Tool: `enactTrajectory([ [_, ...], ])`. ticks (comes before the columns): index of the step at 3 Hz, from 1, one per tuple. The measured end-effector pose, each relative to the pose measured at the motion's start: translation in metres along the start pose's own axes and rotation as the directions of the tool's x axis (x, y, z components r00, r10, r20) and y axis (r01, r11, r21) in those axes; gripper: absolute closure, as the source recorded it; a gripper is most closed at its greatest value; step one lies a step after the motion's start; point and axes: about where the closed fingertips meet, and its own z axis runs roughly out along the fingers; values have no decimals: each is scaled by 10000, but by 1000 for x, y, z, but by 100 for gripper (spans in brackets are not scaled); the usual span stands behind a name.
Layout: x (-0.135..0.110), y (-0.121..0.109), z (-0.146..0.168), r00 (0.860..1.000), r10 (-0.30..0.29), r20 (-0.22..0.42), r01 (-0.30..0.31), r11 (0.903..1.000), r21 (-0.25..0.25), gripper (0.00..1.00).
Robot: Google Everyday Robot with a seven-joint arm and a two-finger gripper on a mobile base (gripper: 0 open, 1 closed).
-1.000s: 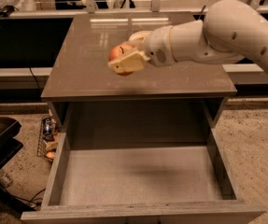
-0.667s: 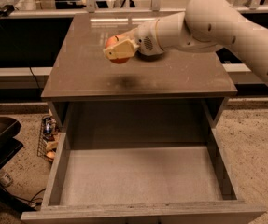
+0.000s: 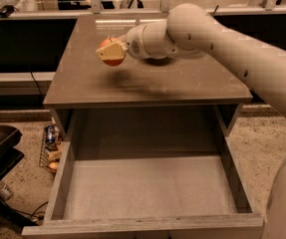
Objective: Pick apple from top drawer and place on counter
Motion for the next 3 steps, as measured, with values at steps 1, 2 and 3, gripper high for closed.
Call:
enactTrajectory([
  [1,-3,18,34,9985,-93,548,107,9996,-267,100],
  [2,-9,47,75,9914,-954,900,1027,9914,-805,100],
  [3,-7,64,93,9843,-1590,762,1666,9803,-1064,100],
])
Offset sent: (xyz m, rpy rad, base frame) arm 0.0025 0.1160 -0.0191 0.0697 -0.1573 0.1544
